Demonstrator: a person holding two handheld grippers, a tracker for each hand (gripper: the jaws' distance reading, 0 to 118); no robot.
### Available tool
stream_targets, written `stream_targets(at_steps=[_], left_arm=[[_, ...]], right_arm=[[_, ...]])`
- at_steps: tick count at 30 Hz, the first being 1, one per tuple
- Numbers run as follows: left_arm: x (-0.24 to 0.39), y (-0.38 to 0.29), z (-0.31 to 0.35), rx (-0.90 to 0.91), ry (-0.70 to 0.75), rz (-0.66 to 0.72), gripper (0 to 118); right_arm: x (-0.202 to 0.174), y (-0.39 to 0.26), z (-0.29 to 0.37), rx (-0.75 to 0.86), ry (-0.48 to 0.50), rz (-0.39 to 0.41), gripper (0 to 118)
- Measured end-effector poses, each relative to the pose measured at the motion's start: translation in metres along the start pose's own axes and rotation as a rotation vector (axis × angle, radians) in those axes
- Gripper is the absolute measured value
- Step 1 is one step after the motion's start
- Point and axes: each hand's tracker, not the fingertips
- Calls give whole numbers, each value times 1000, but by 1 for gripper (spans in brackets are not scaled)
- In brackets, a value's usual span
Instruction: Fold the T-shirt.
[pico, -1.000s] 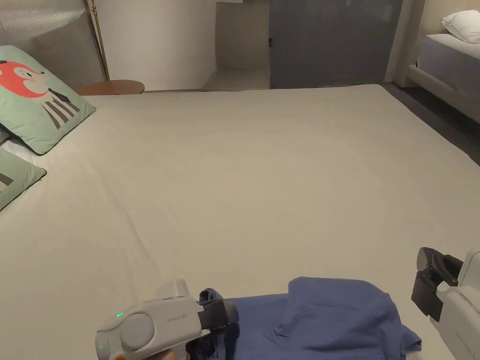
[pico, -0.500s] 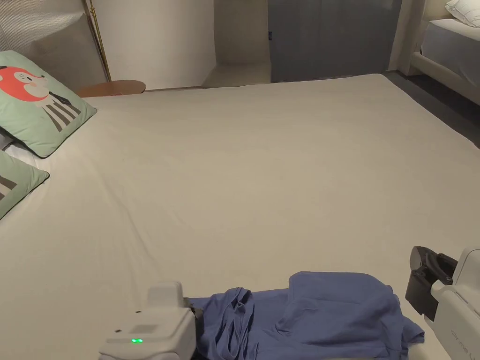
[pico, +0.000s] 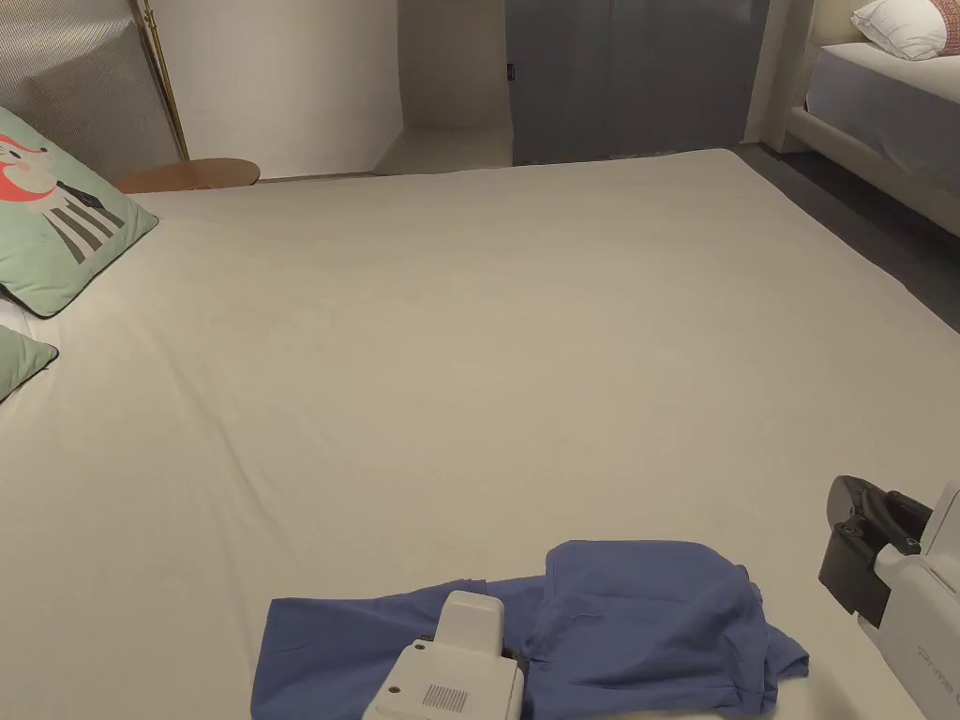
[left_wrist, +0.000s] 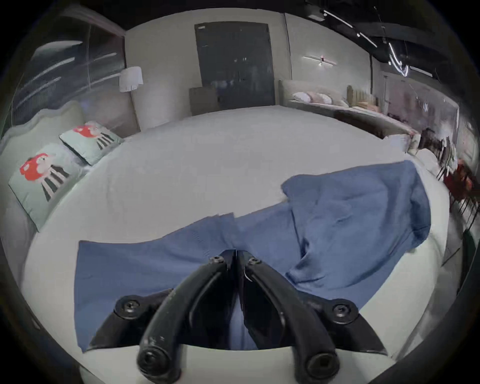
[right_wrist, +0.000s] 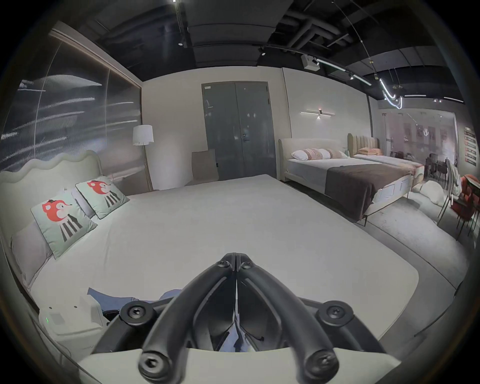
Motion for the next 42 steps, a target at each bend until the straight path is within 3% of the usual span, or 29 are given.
stream_targets(at_steps=[4, 9, 14, 15, 16, 17, 18, 19, 21, 25, 28, 30, 31, 32, 34, 38, 42], left_arm=[[-35, 20, 27, 30, -196, 174, 2], [-135, 37, 64, 84, -340, 463, 3], [-236, 28, 83, 53, -396, 699, 5], [-252, 25, 82, 24, -406, 715, 13], [-263, 21, 81, 2, -417, 731, 30], [-272, 18, 79, -14, -421, 743, 66], [-270, 16, 78, -46, -431, 767, 92], [-273, 13, 73, -77, -430, 776, 110], [-277, 5, 68, -89, -457, 792, 110], [-307, -24, 22, -142, -530, 968, 106], [-277, -20, 25, -167, -558, 1037, 55], [-264, -28, 10, -184, -480, 1020, 36], [-261, -29, 10, -185, -449, 1001, 36], [-261, -31, 11, -177, -443, 1008, 16], [-272, -32, 17, -160, -515, 1089, 14], [-271, -24, 40, -157, -430, 1011, 10], [-309, -33, 69, -67, -384, 1101, 10]], right_arm=[[-7, 5, 1, 4, 11, 7, 1], [-13, 5, -3, 11, 27, 15, 1], [-15, 0, -10, 1, 49, 21, 1], [-18, -1, -12, -2, 55, 24, 1], [-20, -2, -12, -5, 58, 27, 1], [-22, -2, -13, -7, 62, 30, 1], [-25, -3, -12, -9, 69, 34, 1], [-30, -1, -10, -10, 74, 38, 1], [-34, 0, -9, -11, 80, 52, 1], [-33, -2, -12, -6, 80, 58, 1], [-44, 8, -4, 0, 76, 65, 1], [-44, 11, -2, 4, 73, 71, 1], [-38, 8, -6, 5, 73, 72, 1], [-37, 9, -6, 8, 71, 72, 1], [-36, 10, -6, 10, 66, 73, 1], [-37, 12, -7, 14, 69, 71, 1], [-47, 13, -3, 12, 80, 67, 1]])
